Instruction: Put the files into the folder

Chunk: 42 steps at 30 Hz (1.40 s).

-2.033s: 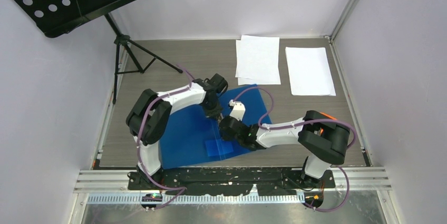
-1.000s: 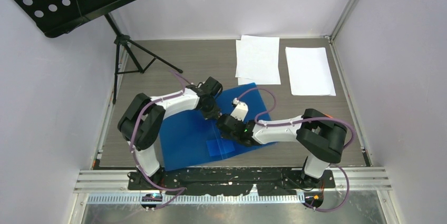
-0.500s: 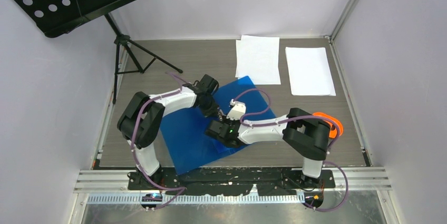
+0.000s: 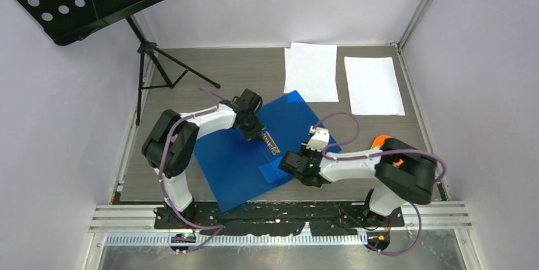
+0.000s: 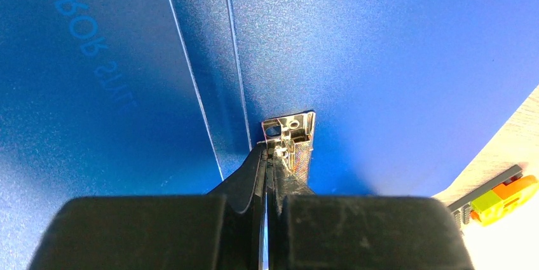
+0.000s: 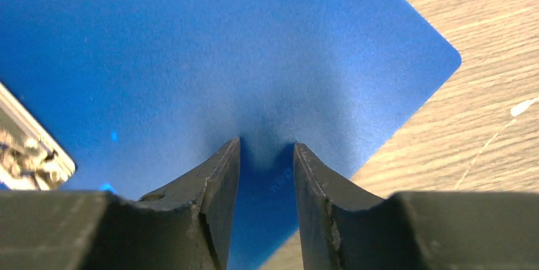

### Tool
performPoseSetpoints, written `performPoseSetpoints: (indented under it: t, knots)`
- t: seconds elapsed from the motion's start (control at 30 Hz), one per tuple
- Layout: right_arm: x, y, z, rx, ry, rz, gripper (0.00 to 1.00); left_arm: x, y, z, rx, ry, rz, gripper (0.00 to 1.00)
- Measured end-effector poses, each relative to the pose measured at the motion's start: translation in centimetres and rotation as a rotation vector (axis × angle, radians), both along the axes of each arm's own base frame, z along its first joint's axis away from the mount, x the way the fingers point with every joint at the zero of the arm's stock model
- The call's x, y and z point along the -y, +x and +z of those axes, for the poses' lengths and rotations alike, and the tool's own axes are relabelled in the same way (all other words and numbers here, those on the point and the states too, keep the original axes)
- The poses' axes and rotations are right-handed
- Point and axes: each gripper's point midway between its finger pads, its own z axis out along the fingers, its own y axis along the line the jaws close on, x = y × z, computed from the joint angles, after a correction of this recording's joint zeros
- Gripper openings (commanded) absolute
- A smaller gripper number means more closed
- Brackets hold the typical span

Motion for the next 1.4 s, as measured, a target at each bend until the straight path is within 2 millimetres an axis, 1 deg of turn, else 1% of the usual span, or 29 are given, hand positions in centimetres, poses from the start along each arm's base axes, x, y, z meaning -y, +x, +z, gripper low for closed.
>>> performPoseSetpoints:
  t: [0.07, 0.17, 0.27, 0.4, 0.5, 0.57, 0.67, 0.73, 0.93, 1.2, 1.4]
  knots:
    - [-0.1, -0.6, 0.1, -0.019, 0.048, 0.062, 0.49, 0.0, 0.1, 0.2, 0.006, -0.003, -0.001, 0.00]
    - [-1.7, -1.3, 0.4, -0.050, 0.142, 0.172, 0.51, 0.1, 0.1, 0.5, 0.009, -0.004, -0.003, 0.00]
    - [-4.8, -1.5, 0.7, -0.076, 0.222, 0.296, 0.50, 0.2, 0.1, 0.5, 0.013, 0.001, -0.006, 0.00]
    - [-9.2, -1.3, 1.0, -0.107, 0.282, 0.429, 0.49, 0.3, 0.0, 0.5, 0.020, 0.012, -0.010, 0.00]
    - [-11.3, -0.9, 1.0, -0.114, 0.298, 0.472, 0.48, 0.4, -0.1, 0.5, 0.021, 0.013, -0.016, 0.00]
    - [-12.3, -0.6, 1.1, -0.115, 0.303, 0.489, 0.47, 0.4, -0.1, 0.5, 0.021, 0.013, -0.016, 0.00]
    - [-13.6, -0.1, 1.1, -0.116, 0.307, 0.499, 0.37, 0.5, -0.2, 0.5, 0.021, 0.012, -0.017, 0.00]
    - [-13.9, 0.2, 1.0, -0.123, 0.296, 0.492, 0.35, 0.4, -0.2, 0.5, 0.021, 0.013, -0.017, 0.00]
    - [-13.4, 0.3, 0.8, -0.125, 0.293, 0.453, 0.33, 0.5, -0.2, 0.6, 0.024, 0.014, -0.019, 0.00]
    - [-13.0, 0.4, 0.7, -0.135, 0.309, 0.415, 0.21, 0.5, -0.1, 0.6, 0.025, 0.015, -0.023, 0.00]
    - [-13.0, 0.4, 0.7, -0.151, 0.316, 0.388, 0.16, 0.5, -0.1, 0.6, 0.026, 0.017, -0.031, 0.00]
